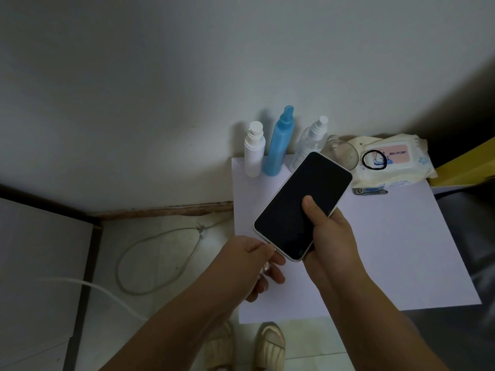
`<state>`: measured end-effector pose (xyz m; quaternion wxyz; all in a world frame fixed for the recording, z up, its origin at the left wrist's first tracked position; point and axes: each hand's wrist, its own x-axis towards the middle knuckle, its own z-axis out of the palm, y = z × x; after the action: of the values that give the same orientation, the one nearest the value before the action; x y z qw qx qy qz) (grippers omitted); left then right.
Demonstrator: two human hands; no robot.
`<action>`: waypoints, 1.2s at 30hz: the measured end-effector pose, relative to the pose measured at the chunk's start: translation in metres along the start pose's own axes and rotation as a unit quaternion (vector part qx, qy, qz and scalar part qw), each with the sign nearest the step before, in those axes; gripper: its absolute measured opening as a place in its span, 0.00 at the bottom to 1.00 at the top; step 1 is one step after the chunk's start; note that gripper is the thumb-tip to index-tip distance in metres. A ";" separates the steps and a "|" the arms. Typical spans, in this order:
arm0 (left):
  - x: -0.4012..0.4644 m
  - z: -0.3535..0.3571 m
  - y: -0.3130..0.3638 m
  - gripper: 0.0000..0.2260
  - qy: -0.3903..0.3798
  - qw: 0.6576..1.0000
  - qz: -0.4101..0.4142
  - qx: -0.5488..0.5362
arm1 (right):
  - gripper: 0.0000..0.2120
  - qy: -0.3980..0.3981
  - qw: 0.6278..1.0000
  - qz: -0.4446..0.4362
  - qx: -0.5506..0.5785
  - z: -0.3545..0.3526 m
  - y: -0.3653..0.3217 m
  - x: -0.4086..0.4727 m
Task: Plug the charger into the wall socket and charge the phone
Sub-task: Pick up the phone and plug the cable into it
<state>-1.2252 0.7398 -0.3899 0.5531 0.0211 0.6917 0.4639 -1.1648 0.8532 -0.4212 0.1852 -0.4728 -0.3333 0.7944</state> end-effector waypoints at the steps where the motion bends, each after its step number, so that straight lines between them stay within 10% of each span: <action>1: 0.001 0.001 0.001 0.15 0.005 1.000 0.000 -0.005 | 0.04 -0.002 1.000 -0.002 0.001 0.000 0.000 0.000; 36: 0.007 -0.019 -0.004 0.15 -0.065 0.998 0.016 0.019 | 0.13 0.040 0.996 0.080 0.019 -0.012 -0.009 0.012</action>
<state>-1.2407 0.7295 -0.3987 0.5890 0.0730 0.6627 0.4567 -1.1602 0.8716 -0.4261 0.1432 -0.5253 -0.2716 0.7936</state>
